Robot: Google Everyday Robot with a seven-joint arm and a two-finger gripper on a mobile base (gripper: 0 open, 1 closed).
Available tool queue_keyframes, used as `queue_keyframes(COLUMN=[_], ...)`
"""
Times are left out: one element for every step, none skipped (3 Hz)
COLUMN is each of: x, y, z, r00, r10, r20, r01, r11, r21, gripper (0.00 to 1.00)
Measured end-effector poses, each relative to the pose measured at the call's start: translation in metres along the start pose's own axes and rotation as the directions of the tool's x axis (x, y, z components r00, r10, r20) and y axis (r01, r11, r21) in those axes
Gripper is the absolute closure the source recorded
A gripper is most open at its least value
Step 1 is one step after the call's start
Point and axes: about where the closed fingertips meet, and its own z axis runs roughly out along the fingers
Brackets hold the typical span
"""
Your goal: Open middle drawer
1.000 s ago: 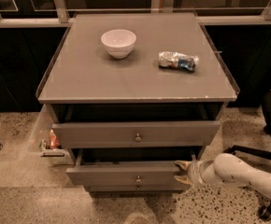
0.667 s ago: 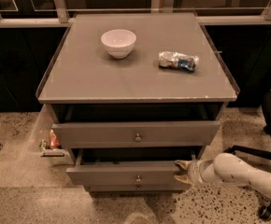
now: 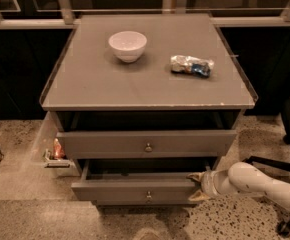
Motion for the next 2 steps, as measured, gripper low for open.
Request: queue_keyframes(x=[0.0055,0.009], y=[0.0016,0.0051], z=[0.0052,0.008], r00=[1.0,0.999], r10=[0.021,0.044], r20=[0.002,-0.001], r01=[-0.021,-0.044], r11=[0.9996,0.9979], r21=[-0.021,-0.048], gripper=[0.18,0.41])
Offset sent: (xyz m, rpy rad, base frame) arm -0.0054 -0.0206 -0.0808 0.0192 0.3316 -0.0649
